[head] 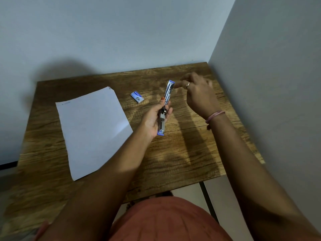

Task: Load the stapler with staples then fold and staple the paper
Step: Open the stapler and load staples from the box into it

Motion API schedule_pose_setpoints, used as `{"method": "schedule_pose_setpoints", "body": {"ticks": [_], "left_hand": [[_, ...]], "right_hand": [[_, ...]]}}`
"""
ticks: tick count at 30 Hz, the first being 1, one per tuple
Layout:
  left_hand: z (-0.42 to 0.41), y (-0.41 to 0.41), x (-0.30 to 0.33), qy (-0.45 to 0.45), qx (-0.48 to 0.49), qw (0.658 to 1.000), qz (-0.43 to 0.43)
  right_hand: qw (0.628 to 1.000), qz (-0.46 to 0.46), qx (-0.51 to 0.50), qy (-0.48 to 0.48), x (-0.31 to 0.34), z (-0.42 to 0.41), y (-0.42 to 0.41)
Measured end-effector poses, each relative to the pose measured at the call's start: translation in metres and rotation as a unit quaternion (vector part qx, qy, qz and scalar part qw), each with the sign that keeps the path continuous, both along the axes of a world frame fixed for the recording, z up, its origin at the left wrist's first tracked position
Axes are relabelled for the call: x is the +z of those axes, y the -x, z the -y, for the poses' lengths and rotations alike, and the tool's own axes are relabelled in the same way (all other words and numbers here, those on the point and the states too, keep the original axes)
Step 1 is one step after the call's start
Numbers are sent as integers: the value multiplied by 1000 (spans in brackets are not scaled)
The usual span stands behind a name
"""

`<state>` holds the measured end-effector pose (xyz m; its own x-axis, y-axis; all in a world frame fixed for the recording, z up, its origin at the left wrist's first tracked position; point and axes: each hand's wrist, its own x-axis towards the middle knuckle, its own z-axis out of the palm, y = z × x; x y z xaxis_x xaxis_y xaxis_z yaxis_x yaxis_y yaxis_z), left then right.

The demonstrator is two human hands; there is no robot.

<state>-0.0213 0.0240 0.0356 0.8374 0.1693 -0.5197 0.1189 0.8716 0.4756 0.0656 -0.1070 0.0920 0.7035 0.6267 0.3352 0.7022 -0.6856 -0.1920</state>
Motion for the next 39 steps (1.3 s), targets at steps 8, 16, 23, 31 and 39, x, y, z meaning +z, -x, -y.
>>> {"method": "schedule_pose_setpoints", "body": {"ticks": [8, 16, 23, 31, 39], "left_hand": [[0, 0, 0, -9, 9, 1000, 13], [-3, -3, 1, -32, 12, 999, 3], [-5, -4, -1, -76, -3, 997, 4], [-8, -4, -3, -74, 12, 997, 3], [-9, -4, -6, 9, -2, 1000, 21]], "right_hand": [[996, 68, 1, 58, 0, -1, -4], [986, 126, 9, 112, -3, -3, 0], [988, 100, -22, 115, -6, -4, 9], [974, 104, 64, 191, -1, 0, 6], [986, -102, 3, -135, -6, 1, -3]]}}
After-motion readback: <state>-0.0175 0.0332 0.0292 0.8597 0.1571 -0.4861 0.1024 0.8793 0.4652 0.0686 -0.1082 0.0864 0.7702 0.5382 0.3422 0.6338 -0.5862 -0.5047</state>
